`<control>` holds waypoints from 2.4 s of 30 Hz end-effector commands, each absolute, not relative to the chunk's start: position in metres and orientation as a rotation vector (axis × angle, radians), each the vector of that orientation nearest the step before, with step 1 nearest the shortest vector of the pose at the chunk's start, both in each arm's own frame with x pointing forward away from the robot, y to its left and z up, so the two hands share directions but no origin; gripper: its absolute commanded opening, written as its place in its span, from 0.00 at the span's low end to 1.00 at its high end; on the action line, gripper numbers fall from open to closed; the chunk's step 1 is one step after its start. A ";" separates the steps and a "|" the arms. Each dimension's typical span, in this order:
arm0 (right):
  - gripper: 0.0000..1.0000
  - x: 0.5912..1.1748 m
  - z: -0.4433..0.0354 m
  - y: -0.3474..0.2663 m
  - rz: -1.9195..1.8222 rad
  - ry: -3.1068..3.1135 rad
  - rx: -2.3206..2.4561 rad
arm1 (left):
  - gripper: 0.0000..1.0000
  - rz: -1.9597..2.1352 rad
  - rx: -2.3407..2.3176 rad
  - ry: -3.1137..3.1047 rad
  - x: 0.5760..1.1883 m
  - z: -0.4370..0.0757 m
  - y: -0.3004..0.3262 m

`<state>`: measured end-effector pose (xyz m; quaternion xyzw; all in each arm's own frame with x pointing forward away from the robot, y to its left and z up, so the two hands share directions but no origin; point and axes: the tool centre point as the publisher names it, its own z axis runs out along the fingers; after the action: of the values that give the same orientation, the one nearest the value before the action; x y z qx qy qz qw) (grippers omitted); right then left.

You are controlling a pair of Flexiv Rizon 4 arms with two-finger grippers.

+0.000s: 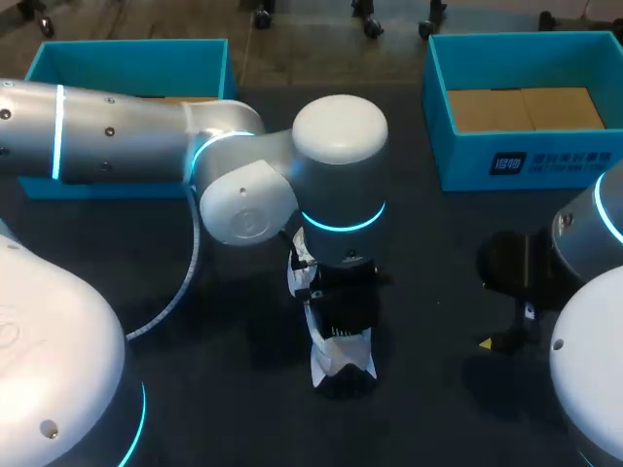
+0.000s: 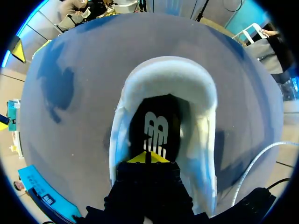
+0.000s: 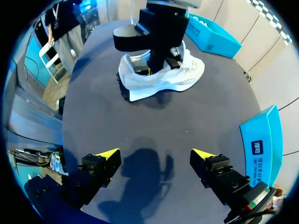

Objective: Take the shoe out of the shoebox, open the shoe tongue, remove and reinsert the insole, then place the shoe into the shoebox

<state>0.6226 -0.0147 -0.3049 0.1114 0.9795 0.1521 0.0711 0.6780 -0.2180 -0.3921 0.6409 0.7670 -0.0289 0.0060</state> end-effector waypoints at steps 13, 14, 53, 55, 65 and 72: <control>1.00 0.621 -0.305 -0.016 0.458 2.943 0.334 | 0.71 -0.013 1.893 2.382 0.681 -0.370 -0.205; 1.00 0.621 -0.305 -0.016 0.458 2.943 0.334 | 0.77 -0.010 1.900 2.382 0.681 -0.370 -0.205; 1.00 0.621 -0.305 -0.016 0.458 2.943 0.334 | 1.00 0.014 1.833 2.506 0.724 -0.344 -0.206; 1.00 0.621 -0.305 -0.016 0.458 2.943 0.334 | 1.00 0.015 1.814 2.514 0.728 -0.342 -0.205; 1.00 0.621 -0.305 -0.016 0.458 2.943 0.334 | 1.00 -0.022 1.692 2.522 0.753 -0.305 -0.192; 1.00 0.621 -0.305 -0.016 0.458 2.943 0.334 | 0.74 -0.087 1.636 2.548 0.783 -0.267 -0.180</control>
<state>0.6226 -0.0148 -0.3050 0.1114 0.9795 0.1520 0.0711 0.7760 -0.1965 -0.2866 0.5358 0.8418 -0.0139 0.0639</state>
